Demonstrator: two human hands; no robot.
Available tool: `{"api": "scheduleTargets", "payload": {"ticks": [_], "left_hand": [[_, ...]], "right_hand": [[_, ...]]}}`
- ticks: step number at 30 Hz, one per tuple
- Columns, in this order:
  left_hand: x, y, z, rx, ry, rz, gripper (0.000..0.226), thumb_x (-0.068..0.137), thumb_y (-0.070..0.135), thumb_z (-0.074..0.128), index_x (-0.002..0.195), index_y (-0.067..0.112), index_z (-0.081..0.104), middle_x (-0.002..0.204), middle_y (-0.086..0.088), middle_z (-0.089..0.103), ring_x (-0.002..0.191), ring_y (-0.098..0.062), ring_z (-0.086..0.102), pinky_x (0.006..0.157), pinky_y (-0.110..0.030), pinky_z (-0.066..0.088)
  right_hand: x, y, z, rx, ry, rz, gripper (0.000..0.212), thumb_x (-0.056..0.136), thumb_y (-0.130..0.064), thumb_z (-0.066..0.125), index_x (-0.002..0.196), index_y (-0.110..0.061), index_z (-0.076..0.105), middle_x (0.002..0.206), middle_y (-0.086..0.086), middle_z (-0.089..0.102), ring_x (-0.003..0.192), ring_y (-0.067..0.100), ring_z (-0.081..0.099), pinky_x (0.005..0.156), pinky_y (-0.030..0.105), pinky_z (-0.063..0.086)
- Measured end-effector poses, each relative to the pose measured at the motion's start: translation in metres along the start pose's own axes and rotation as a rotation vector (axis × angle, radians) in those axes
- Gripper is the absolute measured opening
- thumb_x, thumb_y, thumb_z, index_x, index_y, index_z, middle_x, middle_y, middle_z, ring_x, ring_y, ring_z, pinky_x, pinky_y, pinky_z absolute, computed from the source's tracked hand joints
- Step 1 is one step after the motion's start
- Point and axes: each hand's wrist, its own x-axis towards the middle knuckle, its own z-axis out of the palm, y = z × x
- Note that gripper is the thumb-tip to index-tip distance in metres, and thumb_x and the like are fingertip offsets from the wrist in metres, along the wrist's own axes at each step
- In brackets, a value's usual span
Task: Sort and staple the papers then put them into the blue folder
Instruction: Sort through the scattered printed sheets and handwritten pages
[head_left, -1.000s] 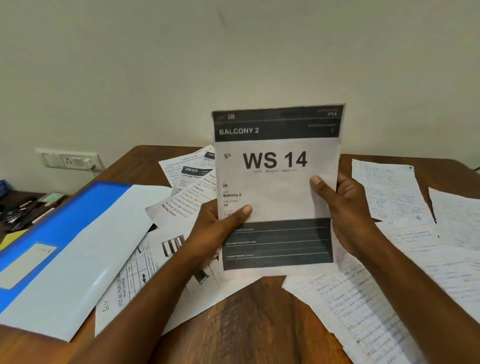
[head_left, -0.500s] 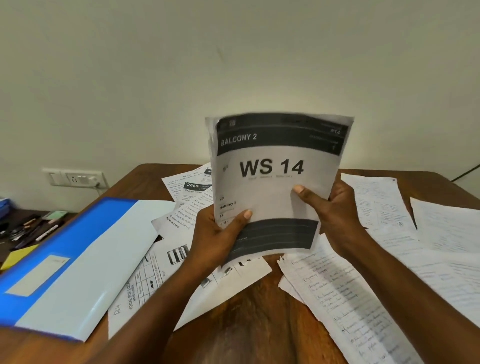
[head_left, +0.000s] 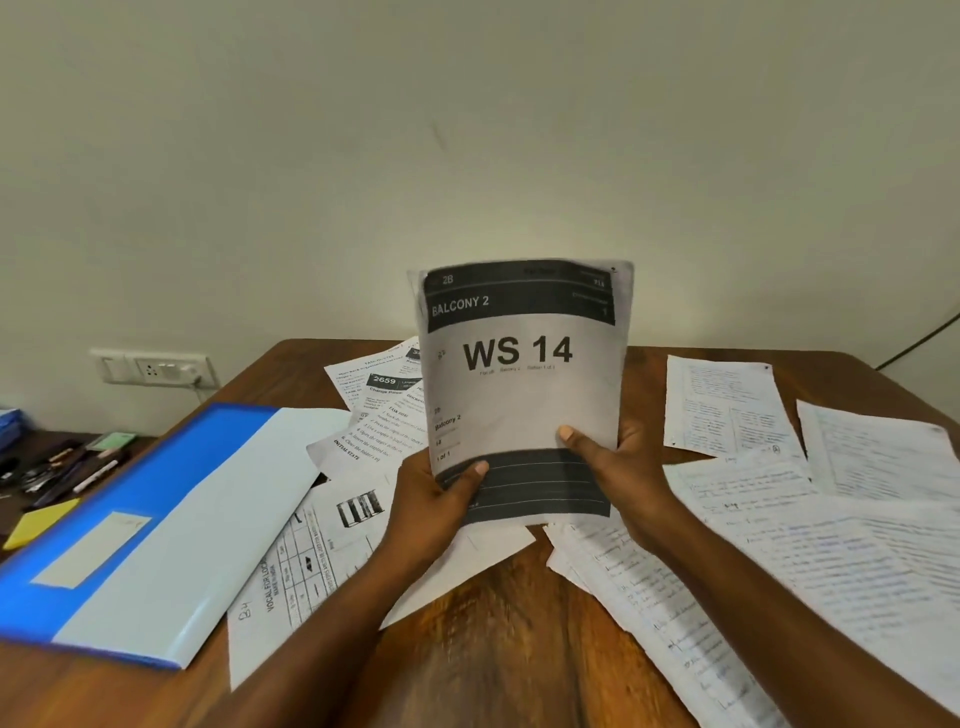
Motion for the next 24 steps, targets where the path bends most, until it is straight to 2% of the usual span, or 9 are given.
{"api": "scheduleTargets", "payload": {"ticks": [4,8,11,13,15,17,20,22,24], "left_hand": [[0.006,0.004,-0.009,0.105,-0.033,-0.020,0.027,0.098,0.026,0.071,0.122,0.028,0.058,0.108,0.014,0.063,0.099,-0.016,0.066,0.062,-0.012,0.056],[0.032,0.041,-0.040,0.352,-0.142,0.047,0.032,0.100,0.020,0.068,0.131,0.011,0.064,0.112,0.001,0.065,0.108,-0.024,0.067,0.076,-0.017,0.053],[0.045,0.082,-0.068,0.574,-0.215,0.152,0.020,0.101,0.012,0.066,0.120,0.020,0.067,0.108,0.002,0.065,0.094,-0.009,0.065,0.069,-0.006,0.046],[0.049,0.110,-0.079,0.774,-0.254,0.241,0.021,0.100,0.012,0.064,0.116,0.026,0.069,0.100,0.011,0.063,0.079,0.002,0.057,0.067,-0.001,0.042],[0.055,0.127,-0.084,0.904,-0.270,0.260,0.036,0.093,0.022,0.061,0.118,0.047,0.066,0.092,0.021,0.067,0.079,0.002,0.064,0.068,-0.006,0.048],[0.061,0.133,-0.079,0.941,-0.349,0.210,0.037,0.092,0.012,0.062,0.118,0.038,0.070,0.079,0.017,0.063,0.071,0.017,0.061,0.057,-0.005,0.044],[0.066,0.139,-0.063,0.891,-0.397,0.228,0.033,0.093,-0.004,0.061,0.108,0.022,0.074,0.073,0.017,0.057,0.066,0.028,0.050,0.059,0.001,0.038],[0.071,0.137,-0.064,0.902,-0.435,0.254,0.040,0.093,-0.004,0.062,0.094,0.035,0.069,0.074,0.018,0.061,0.068,0.026,0.054,0.057,-0.003,0.042],[0.078,0.131,-0.071,0.887,-0.396,0.260,0.030,0.091,0.017,0.075,0.086,0.046,0.069,0.082,0.019,0.071,0.077,0.014,0.064,0.063,-0.013,0.052]], "right_hand": [[-0.001,0.003,-0.001,-0.014,-0.016,0.007,0.024,0.092,-0.031,0.076,0.099,-0.033,0.053,0.105,-0.013,0.063,0.105,0.019,0.066,0.079,0.025,0.054],[0.011,-0.044,-0.024,0.117,-0.019,-0.115,0.034,0.083,-0.024,0.081,0.114,-0.026,0.066,0.110,-0.008,0.076,0.102,0.017,0.074,0.090,0.041,0.061],[0.021,-0.080,-0.057,0.133,0.058,-0.296,0.062,0.070,-0.034,0.086,0.123,-0.009,0.067,0.112,0.008,0.077,0.103,0.023,0.075,0.092,0.048,0.061],[0.025,-0.095,-0.074,-0.004,0.062,-0.390,0.059,0.076,-0.033,0.084,0.129,-0.015,0.067,0.112,0.009,0.077,0.105,0.022,0.075,0.092,0.043,0.061],[0.027,-0.102,-0.079,-0.147,0.010,-0.424,0.060,0.075,-0.035,0.085,0.131,-0.022,0.067,0.113,0.000,0.078,0.105,0.013,0.075,0.088,0.033,0.061],[0.025,-0.104,-0.073,-0.237,-0.083,-0.398,0.059,0.069,-0.033,0.086,0.125,-0.023,0.069,0.110,-0.009,0.078,0.104,0.005,0.073,0.080,0.020,0.060],[0.027,-0.093,-0.060,-0.284,-0.201,-0.320,0.033,0.074,-0.019,0.087,0.102,-0.031,0.074,0.092,-0.024,0.077,0.093,-0.005,0.072,0.068,0.012,0.057],[0.029,-0.078,-0.054,-0.282,-0.203,-0.268,0.025,0.079,-0.024,0.085,0.096,-0.036,0.071,0.083,-0.027,0.076,0.081,-0.005,0.073,0.066,0.016,0.059],[0.029,-0.066,-0.052,-0.233,-0.179,-0.190,0.027,0.076,-0.037,0.082,0.100,-0.033,0.071,0.087,-0.017,0.079,0.081,0.008,0.077,0.079,0.033,0.063]]}}
